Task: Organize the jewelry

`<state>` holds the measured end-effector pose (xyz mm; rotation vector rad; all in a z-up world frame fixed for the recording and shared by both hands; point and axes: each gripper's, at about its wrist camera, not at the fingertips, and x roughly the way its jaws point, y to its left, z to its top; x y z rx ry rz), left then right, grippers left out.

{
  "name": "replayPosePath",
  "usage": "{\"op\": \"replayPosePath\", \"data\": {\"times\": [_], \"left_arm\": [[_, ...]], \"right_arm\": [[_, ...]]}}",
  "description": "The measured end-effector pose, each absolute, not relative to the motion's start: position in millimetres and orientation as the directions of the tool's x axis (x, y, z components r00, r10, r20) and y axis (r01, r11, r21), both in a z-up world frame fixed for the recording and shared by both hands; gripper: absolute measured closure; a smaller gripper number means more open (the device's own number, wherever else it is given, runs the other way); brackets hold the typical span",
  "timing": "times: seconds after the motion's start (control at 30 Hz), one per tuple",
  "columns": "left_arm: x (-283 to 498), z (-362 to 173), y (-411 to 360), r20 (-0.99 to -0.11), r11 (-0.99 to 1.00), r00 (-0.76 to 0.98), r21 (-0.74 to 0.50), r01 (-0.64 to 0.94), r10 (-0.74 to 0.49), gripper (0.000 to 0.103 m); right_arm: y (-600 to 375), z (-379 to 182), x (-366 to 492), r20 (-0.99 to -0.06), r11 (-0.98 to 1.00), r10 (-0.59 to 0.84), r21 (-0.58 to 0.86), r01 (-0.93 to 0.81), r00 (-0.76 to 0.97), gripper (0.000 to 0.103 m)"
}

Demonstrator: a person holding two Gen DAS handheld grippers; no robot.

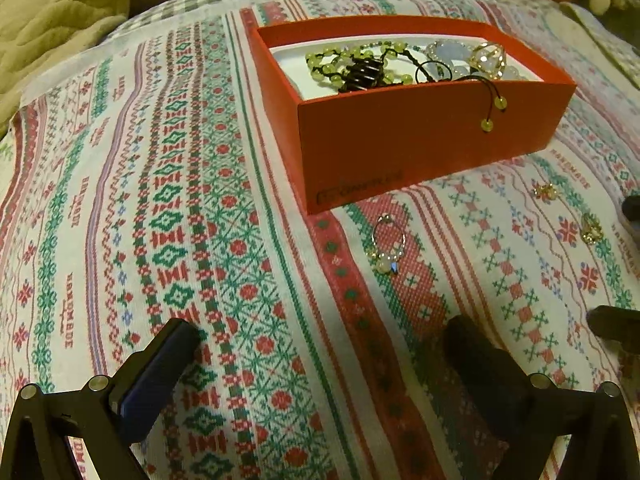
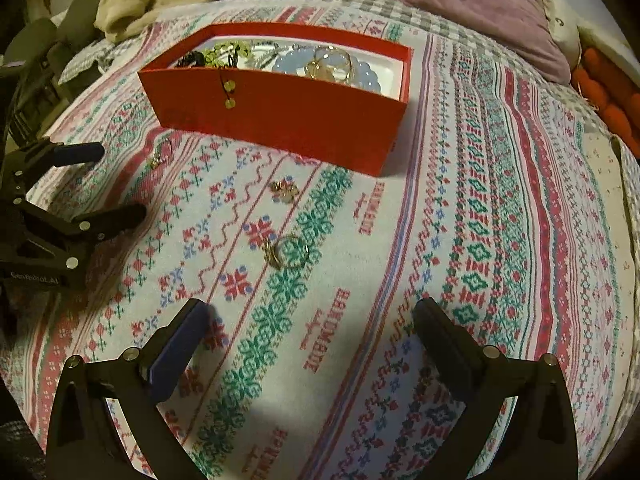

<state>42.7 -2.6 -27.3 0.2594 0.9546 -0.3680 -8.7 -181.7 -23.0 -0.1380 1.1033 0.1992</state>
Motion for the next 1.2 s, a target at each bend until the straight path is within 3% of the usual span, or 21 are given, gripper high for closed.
{"op": "replayPosePath", "data": {"times": [0.2, 0.37, 0.43, 0.67, 0.83, 1.2], "left_arm": [[45, -26, -4, -0.830, 0.905, 0.521, 0.048, 0.424, -0.200, 0.000], [46, -26, -5, -0.830, 0.903, 0.517, 0.040, 0.427, -0.208, 0.002], [47, -25, -5, -0.830, 0.902, 0.517, 0.039, 0.430, -0.211, 0.003], [47, -21, -8, -0.823, 0.892, 0.519, 0.035, 0.451, -0.230, 0.015], [47, -18, -14, -0.819, 0.882, 0.514, 0.019, 0.471, -0.257, 0.026], [56, -15, -25, -0.813, 0.867, 0.492, -0.030, 0.498, -0.311, 0.062]], "right_arm": [[-179, -16, -1, -0.884, 0.975, 0.104, -0.001, -0.224, 0.457, 0.022], [-179, -12, 5, -0.882, 0.972, 0.124, 0.017, -0.233, 0.455, 0.050], [-176, -12, 5, -0.884, 0.970, 0.133, 0.022, -0.242, 0.449, 0.054], [-174, -13, 7, -0.888, 0.967, 0.153, 0.043, -0.252, 0.434, 0.080], [-172, -11, 8, -0.887, 0.966, 0.154, 0.042, -0.256, 0.436, 0.082], [-178, -4, 2, -0.883, 0.965, 0.169, 0.059, -0.254, 0.438, 0.082]]}}
